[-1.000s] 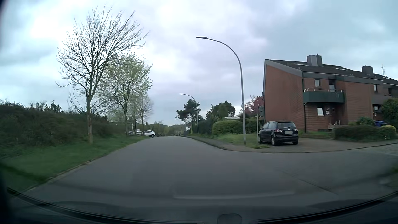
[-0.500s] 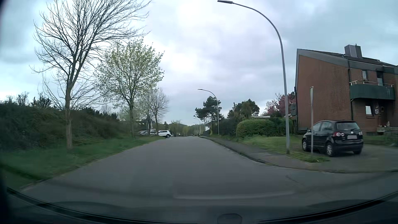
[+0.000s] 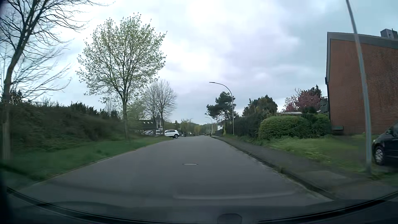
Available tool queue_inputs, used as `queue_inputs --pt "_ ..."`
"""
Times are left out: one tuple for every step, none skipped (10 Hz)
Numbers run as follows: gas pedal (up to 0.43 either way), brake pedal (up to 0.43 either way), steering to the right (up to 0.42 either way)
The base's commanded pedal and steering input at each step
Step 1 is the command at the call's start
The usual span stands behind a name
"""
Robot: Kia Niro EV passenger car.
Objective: Follow the waypoints while adhering to traffic rules and regulations
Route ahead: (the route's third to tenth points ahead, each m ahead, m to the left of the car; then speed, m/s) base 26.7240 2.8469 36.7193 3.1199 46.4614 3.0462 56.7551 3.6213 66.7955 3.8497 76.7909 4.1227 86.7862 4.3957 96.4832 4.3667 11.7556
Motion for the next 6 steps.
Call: queue_inputs --pt "0.240 0.000 -0.024" --pt "0.240 0.000 -0.017" --pt "0.240 0.000 -0.010" --pt "0.240 0.000 -0.007" --pt "0.240 0.006 -0.007" --pt "0.240 0.000 -0.007"
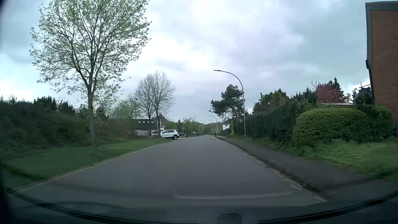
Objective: Follow the waypoints while adhering to traffic rules and regulations
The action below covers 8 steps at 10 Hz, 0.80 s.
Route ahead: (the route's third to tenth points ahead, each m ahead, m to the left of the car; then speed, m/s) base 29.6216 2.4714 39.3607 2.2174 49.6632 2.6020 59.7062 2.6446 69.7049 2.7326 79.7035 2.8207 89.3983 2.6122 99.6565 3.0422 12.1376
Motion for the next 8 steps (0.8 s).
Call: queue_inputs --pt "0.240 0.006 -0.007" --pt "0.240 0.000 -0.006" --pt "0.240 0.000 -0.006" --pt "0.240 0.000 -0.007" --pt "0.240 0.000 -0.006" --pt "0.240 0.006 -0.007" --pt "0.240 0.000 -0.009" --pt "0.228 0.000 -0.009"
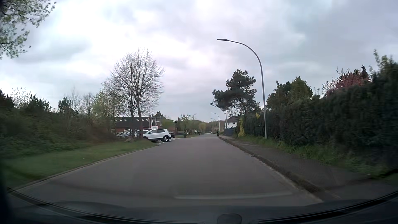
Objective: Follow the waypoints while adhering to traffic rules and regulations
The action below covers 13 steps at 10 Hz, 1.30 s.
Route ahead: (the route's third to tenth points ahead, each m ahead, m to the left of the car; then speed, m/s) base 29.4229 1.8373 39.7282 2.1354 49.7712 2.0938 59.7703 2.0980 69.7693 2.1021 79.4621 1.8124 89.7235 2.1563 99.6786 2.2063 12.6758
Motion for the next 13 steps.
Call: queue_inputs --pt "0.228 0.000 -0.009" --pt "0.228 0.000 -0.009" --pt "0.228 0.000 -0.008" --pt "0.220 0.000 -0.006" --pt "0.220 0.006 -0.004" --pt "0.209 0.000 -0.004" --pt "0.197 0.000 -0.004" --pt "0.197 0.000 -0.004" --pt "0.197 0.006 -0.004" --pt "0.197 0.000 -0.004" --pt "0.197 0.000 -0.004" --pt "0.209 0.006 -0.004" --pt "0.209 0.000 -0.004"
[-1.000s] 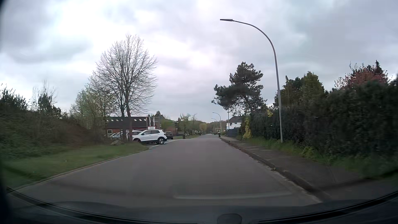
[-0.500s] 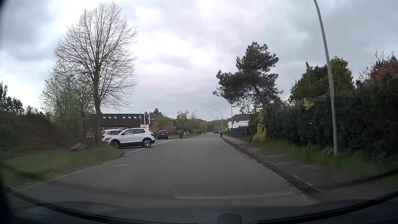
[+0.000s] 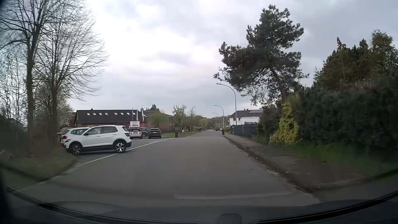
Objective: Follow the waypoints while adhering to traffic rules and regulations
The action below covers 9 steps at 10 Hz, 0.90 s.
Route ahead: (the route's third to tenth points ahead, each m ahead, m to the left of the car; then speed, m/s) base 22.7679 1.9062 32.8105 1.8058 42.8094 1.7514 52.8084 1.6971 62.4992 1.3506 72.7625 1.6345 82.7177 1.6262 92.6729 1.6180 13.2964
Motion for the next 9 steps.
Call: queue_inputs --pt "0.209 0.000 -0.004" --pt "0.209 0.000 -0.004" --pt "0.209 0.000 -0.005" --pt "0.209 0.000 -0.006" --pt "0.197 0.000 -0.011" --pt "0.197 0.000 -0.018" --pt "0.197 0.000 -0.023" --pt "0.189 0.000 -0.022" --pt "0.189 0.000 -0.021"
